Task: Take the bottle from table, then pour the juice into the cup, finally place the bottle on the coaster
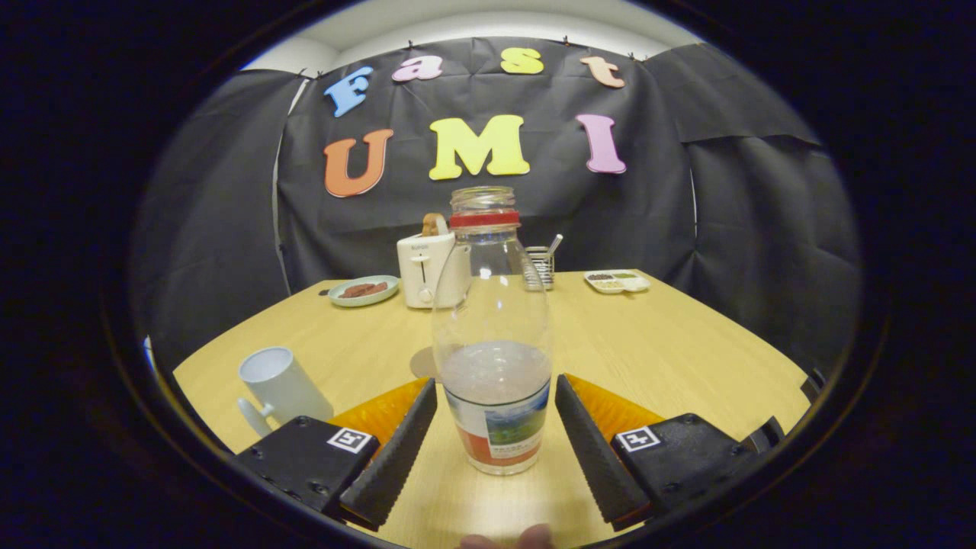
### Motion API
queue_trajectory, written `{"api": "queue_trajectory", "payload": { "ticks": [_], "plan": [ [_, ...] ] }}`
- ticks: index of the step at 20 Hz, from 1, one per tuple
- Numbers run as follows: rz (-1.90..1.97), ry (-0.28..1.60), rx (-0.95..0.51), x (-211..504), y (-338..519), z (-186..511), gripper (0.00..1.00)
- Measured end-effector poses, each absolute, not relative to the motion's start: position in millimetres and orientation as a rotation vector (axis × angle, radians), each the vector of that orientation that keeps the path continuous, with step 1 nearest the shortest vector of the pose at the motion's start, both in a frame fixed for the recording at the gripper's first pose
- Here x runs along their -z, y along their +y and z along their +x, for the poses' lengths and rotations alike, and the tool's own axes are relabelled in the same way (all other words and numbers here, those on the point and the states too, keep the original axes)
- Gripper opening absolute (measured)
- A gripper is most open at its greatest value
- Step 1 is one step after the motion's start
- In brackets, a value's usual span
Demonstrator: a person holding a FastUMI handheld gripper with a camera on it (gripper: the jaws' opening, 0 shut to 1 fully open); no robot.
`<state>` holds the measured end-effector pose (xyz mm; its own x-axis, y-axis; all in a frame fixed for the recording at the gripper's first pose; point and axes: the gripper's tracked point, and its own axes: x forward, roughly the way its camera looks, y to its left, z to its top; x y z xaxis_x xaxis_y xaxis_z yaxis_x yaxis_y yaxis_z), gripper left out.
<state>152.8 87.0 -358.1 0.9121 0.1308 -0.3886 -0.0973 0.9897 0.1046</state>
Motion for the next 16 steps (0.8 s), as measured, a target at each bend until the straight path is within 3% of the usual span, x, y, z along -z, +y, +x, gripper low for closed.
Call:
{"api": "queue_trajectory", "payload": {
  "ticks": [4,8,16],
  "plan": [
    [0.110,0.397,-0.108,359.9,91.0,162.9,1.00],
    [0.117,0.403,-0.095,358.7,89.3,166.4,0.83],
    [0.001,0.367,-0.134,331.7,104.6,166.7,0.76]
  ]
}}
